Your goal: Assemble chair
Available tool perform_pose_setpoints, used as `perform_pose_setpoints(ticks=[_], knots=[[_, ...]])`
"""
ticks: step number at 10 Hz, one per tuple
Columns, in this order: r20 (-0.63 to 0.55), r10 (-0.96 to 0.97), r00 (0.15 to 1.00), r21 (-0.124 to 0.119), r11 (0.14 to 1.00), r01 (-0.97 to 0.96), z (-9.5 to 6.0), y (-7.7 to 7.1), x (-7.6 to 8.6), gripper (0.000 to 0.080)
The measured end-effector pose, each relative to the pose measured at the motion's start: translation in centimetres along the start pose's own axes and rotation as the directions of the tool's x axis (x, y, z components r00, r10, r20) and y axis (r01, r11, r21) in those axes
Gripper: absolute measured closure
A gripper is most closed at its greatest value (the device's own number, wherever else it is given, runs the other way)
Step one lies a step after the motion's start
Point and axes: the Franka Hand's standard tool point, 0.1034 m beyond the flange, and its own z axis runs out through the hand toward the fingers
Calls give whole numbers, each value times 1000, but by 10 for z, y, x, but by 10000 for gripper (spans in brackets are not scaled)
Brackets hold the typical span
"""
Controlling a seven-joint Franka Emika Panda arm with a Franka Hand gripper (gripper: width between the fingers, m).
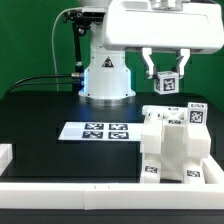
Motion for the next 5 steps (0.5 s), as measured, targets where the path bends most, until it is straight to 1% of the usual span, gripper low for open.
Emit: perform_pose_setpoints(ticks=[1, 2, 5], knots=[[7, -7, 1000, -6, 1000, 7, 3, 6, -3, 515], [10, -2, 1000, -8, 1000, 3, 4, 8, -4, 515], [10, -4, 1000, -7, 1000, 4, 4, 7, -4, 515]])
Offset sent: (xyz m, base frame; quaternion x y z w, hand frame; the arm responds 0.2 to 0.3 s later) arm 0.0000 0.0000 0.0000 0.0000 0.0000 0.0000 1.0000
